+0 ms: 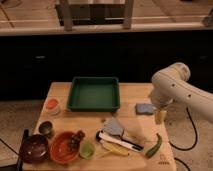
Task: Wipe tray with sponge
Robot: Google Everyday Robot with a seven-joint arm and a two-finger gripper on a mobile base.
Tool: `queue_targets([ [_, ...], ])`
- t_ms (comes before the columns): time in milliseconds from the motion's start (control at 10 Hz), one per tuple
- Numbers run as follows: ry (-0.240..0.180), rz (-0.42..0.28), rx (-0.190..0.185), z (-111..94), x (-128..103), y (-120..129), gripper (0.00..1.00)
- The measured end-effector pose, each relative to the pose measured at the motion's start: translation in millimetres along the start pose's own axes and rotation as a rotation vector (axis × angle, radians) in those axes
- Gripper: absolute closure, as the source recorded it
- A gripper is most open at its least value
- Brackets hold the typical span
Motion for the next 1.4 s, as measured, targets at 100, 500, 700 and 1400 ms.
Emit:
queue_targets([
  [100, -0.003, 0.002, 0.002, 2, 1, -1, 0.20],
  [500, -0.012, -0.022, 0.008, 10, -5, -10, 0.20],
  [700, -0.017, -0.029, 0.014, 14, -3, -13, 0.20],
  [1400, -0.037, -0.062, 0.025, 29, -4, -24, 0.20],
])
